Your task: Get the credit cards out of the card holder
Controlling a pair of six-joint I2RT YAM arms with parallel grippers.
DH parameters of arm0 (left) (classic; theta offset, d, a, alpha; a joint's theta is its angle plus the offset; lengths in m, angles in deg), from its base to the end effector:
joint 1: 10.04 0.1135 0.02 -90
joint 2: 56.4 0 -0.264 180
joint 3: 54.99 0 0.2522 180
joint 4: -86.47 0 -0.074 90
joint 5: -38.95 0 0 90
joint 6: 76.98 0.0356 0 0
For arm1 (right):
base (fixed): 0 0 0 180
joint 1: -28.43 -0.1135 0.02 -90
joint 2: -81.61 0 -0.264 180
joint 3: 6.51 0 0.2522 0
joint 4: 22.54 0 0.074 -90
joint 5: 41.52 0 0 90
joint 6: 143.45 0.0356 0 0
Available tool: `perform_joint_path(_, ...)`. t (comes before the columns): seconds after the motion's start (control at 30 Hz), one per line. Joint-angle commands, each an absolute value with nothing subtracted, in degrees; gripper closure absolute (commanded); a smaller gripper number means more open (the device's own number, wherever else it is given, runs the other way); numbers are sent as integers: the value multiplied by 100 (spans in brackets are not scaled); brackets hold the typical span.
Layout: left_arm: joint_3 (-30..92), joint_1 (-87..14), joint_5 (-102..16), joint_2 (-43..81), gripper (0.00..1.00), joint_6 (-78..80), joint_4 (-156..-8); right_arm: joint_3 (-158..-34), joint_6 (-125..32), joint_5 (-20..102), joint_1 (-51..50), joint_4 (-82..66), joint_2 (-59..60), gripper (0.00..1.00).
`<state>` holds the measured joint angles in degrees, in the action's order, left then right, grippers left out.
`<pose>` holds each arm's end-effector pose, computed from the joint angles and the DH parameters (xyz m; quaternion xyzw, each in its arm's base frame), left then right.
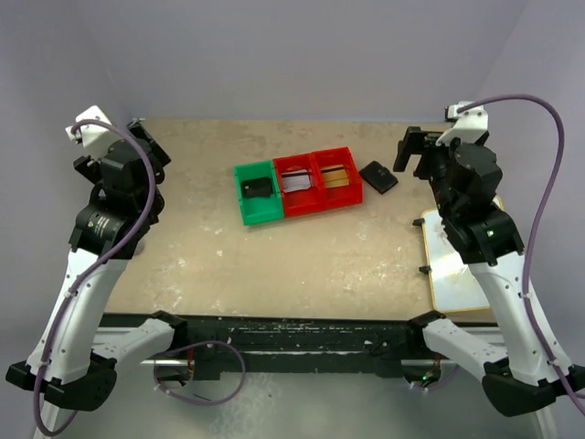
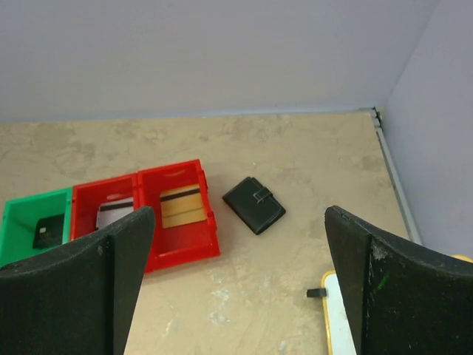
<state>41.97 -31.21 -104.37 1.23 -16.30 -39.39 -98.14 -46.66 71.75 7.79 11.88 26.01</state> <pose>0.1650 -0.0333 0.4720 -0.3234 0.6869 0.0890 0.6448 0.1748 0.0508 0.4827 0.0612 0.6952 0.0299 0.7155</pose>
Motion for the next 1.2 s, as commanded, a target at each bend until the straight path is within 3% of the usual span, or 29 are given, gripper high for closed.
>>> perform_joint_path(0.0,3967,-2921,-10181,226,22,-1553,-4257,-9549,-4353,6711,1057,1033,2463,0)
perform_joint_path(0.5,2354,-2179,-6989,629,3,-1884,-4843,-9142,-3581,4477,2290,532,138,0)
perform_joint_path(1.17,749,-1934,-5129,-606,1,-2364,-5584,-10280,-3115,1274,2709,-403,-2841,1)
